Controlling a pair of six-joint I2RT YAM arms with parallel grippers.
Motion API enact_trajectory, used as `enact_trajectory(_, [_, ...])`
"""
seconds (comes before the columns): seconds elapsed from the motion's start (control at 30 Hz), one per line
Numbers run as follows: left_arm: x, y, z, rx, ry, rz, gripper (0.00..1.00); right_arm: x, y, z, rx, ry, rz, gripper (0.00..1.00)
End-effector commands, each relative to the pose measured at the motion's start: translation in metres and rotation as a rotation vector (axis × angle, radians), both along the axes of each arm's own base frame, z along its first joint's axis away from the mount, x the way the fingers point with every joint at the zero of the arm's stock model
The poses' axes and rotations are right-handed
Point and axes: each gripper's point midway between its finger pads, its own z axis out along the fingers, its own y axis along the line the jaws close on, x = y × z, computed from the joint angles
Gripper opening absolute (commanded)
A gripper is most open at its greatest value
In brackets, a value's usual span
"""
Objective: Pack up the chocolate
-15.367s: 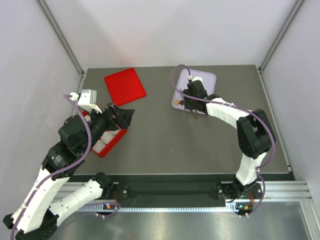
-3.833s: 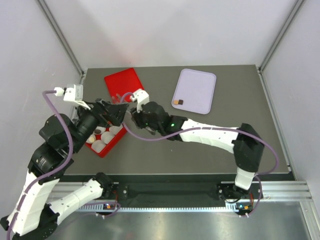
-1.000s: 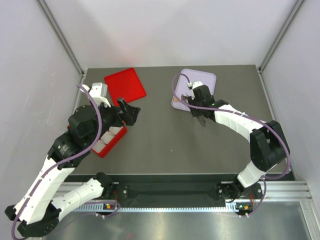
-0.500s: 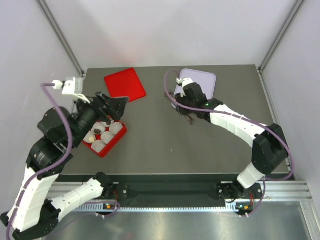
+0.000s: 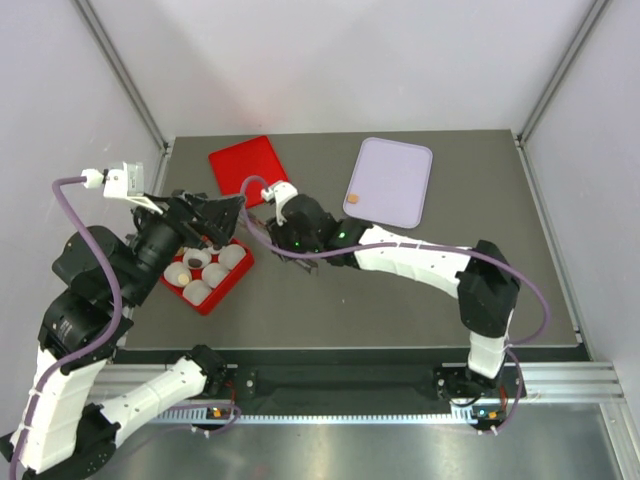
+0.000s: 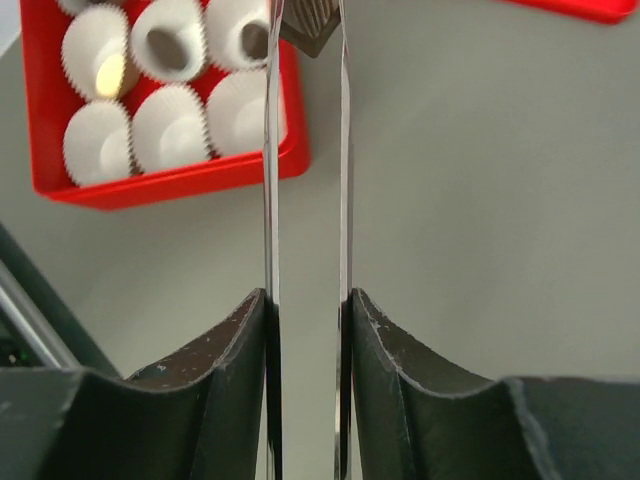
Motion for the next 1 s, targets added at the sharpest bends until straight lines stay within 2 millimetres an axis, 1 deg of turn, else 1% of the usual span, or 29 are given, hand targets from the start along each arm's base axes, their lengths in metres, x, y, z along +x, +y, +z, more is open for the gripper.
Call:
enact_trajectory(0.0, [-0.003, 0.007, 0.003, 0.003, -0.017, 0.02, 0.99, -0.005, 0.026, 0.026, 0.068, -0.038, 0.029, 0.34])
enact_trajectory(0.07, [-0.003, 0.008, 0.003, 0.001, -0.018, 0.023, 0.99, -0.015, 0.034, 0.024, 0.065, -0.038, 0.059, 0.34])
enact_trajectory(0.23, [-0.004, 0.007, 0.0, -0.004, -0.016, 0.017, 0.99, -0.036, 0.051, 0.009, 0.046, -0.02, 0.112, 0.35])
enact_trajectory(0.3, [-0.004, 0.006, -0.001, -0.005, -0.013, 0.013, 0.99, -0.04, 0.055, 0.005, 0.039, -0.014, 0.119, 0.35])
enact_trajectory(0.33, [-0.004, 0.006, -0.002, -0.005, -0.01, 0.012, 0.99, -0.042, 0.057, -0.001, 0.029, -0.009, 0.124, 0.35])
enact_trajectory(0.6, [-0.006, 0.009, -0.001, -0.009, -0.017, 0.018, 0.99, -0.041, 0.062, -0.023, -0.021, -0.009, 0.118, 0.35])
enact_trajectory(0.73, [-0.006, 0.009, -0.001, -0.009, -0.015, 0.018, 0.99, -0.041, 0.063, -0.029, -0.04, -0.008, 0.116, 0.38])
enact_trajectory(0.83, [-0.006, 0.01, -0.002, -0.008, -0.014, 0.021, 0.99, -0.04, 0.064, -0.035, -0.053, -0.006, 0.115, 0.38])
enact_trajectory(0.97, [-0.005, 0.008, -0.003, -0.009, -0.012, 0.018, 0.99, -0.038, 0.064, -0.037, -0.062, -0.011, 0.111, 0.38])
